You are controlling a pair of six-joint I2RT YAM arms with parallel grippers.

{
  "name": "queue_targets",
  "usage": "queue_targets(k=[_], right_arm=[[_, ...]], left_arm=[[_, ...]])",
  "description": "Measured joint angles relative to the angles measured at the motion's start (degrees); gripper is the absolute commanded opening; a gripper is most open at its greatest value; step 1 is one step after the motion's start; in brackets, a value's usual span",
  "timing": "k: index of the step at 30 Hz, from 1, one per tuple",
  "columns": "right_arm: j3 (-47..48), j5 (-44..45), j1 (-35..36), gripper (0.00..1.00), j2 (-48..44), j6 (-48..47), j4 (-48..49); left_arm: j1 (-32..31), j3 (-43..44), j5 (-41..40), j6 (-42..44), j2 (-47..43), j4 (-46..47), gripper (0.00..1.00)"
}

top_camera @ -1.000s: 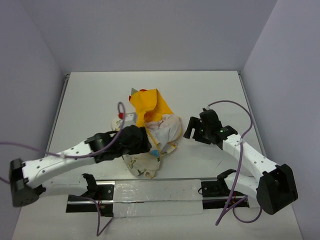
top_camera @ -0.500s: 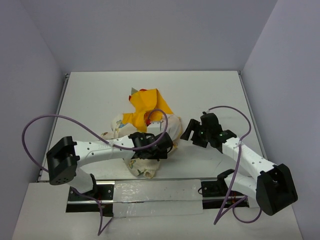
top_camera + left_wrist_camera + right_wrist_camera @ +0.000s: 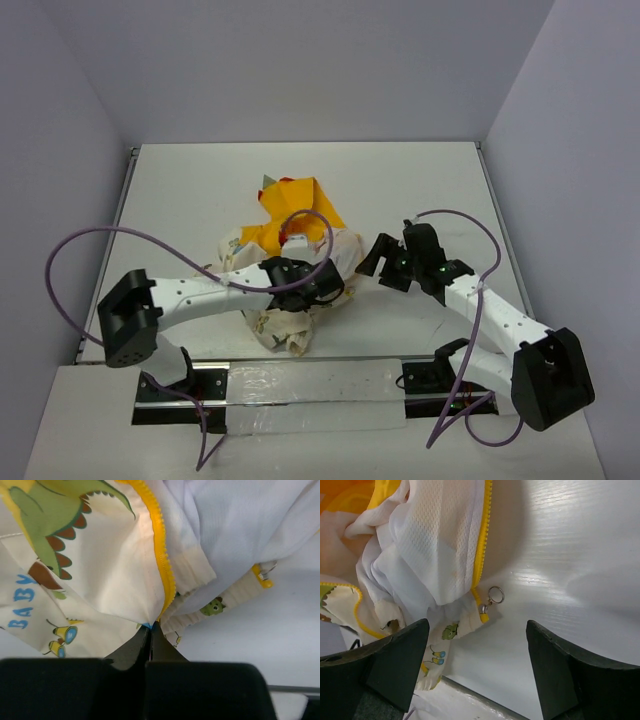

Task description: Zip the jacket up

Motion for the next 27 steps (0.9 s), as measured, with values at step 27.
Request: queue_targets(k=[27], right_arm=[[-5.6, 1.0, 10.4, 0.58, 16.2, 15.2, 19.8]], left_arm=[[24.4, -9.8, 6.1, 12.6, -33.3, 7.2, 0.00]])
